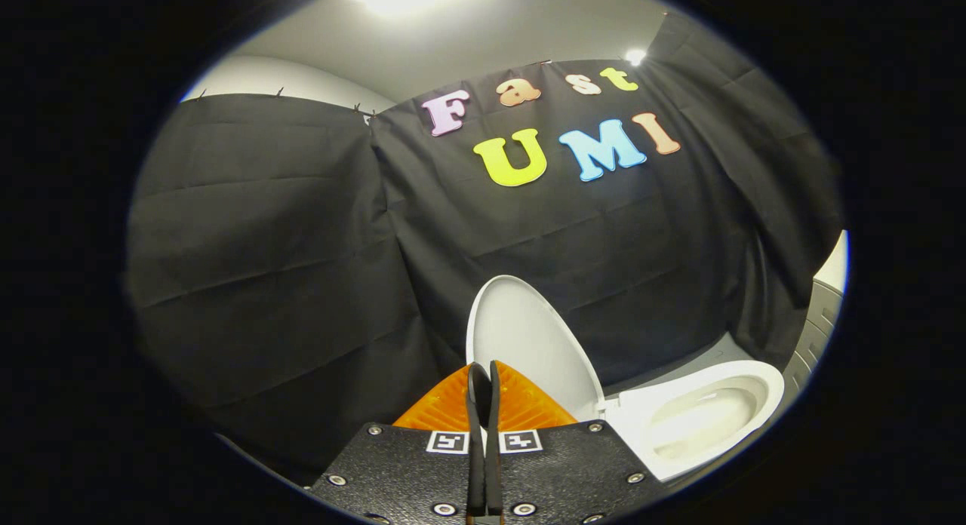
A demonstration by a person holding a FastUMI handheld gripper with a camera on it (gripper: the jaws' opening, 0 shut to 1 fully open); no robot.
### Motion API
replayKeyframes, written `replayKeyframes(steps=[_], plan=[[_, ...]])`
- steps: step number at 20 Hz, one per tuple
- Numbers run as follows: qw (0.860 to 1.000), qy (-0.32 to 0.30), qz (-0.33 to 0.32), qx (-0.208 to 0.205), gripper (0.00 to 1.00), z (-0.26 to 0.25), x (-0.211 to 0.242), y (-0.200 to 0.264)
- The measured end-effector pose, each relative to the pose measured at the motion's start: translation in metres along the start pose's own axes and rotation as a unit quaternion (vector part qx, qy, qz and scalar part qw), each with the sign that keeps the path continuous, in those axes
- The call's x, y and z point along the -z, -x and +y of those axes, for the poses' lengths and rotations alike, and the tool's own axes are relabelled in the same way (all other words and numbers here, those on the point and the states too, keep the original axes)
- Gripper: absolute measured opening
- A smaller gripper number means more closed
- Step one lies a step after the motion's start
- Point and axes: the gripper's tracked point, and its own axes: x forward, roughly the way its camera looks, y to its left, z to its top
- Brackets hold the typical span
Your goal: Open the toilet lid.
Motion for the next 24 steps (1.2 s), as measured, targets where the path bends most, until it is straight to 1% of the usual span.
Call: replayKeyframes(steps=[2,7,8,10,12,14,16,17,20,24], plan=[[1.0,0.0,0.006,-0.011,0.0,0.012,0.006,-0.005],[1.0,0.007,0.018,-0.014,0.01,0.021,0.012,-0.007],[1.0,0.018,0.016,-0.012,0.0,0.021,0.01,-0.007],[0.998,0.054,-0.007,0.005,0.05,0.012,0.001,0.003],[0.999,0.051,-0.011,-0.009,0.19,0.014,-0.001,0.006],[0.999,0.04,-0.017,-0.017,0.5,0.011,-0.002,0.012],[0.998,0.049,-0.036,-0.026,0.8,0.009,-0.022,0.025],[0.997,0.056,-0.045,-0.024,0.96,0.006,-0.032,0.03],[0.994,0.08,-0.077,-0.013,0.96,-0.012,-0.067,0.046],[0.989,0.093,-0.109,0.018,0.96,-0.052,-0.102,0.075]])
